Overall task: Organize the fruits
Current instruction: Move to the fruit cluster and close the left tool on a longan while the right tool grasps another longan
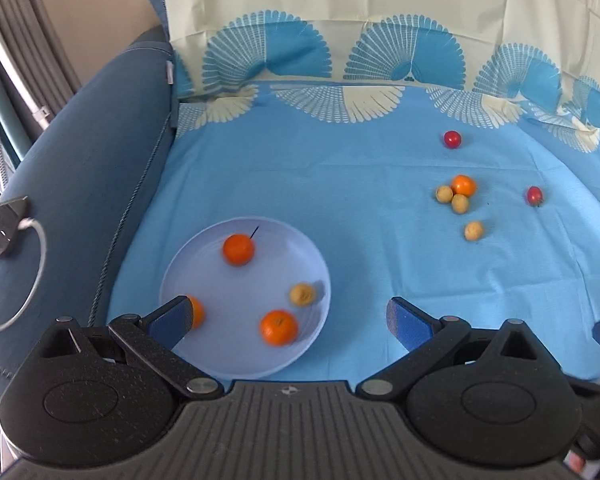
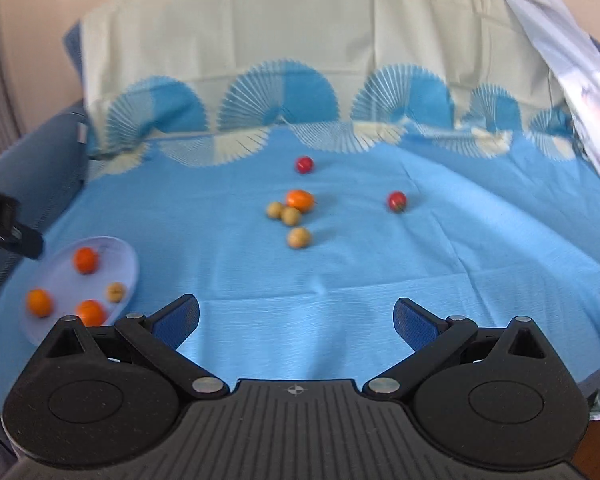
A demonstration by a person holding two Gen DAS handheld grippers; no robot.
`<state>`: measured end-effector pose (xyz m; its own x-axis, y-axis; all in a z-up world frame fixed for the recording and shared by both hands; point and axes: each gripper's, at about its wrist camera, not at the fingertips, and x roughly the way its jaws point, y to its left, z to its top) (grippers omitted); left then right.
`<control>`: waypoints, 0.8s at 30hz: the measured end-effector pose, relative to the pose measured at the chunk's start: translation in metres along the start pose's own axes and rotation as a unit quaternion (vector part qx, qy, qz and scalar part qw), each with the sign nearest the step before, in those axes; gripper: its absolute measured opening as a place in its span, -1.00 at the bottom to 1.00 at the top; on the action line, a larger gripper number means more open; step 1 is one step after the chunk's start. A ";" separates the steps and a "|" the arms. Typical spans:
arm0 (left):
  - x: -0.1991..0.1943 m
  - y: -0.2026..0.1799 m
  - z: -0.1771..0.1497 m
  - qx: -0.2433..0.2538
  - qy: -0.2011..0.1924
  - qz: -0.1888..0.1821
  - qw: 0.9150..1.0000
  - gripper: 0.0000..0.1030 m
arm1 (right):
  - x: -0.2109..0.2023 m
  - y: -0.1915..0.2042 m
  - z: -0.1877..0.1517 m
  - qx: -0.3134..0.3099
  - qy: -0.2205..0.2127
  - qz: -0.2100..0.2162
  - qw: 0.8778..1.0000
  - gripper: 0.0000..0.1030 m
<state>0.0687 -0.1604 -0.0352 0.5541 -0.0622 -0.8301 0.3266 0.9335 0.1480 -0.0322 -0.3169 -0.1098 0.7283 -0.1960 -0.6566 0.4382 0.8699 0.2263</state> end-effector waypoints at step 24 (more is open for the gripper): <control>0.150 -0.088 0.084 -0.010 0.071 -0.021 0.997 0.99 | 0.198 -0.052 0.041 0.018 -0.031 -0.059 0.998 -0.43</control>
<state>0.1872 -0.2812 -0.1273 0.4253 -0.0526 -0.9035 0.3321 0.9378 0.1017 0.1107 -0.4194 -0.2220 0.7016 -0.3239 -0.6347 0.5396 0.8232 0.1763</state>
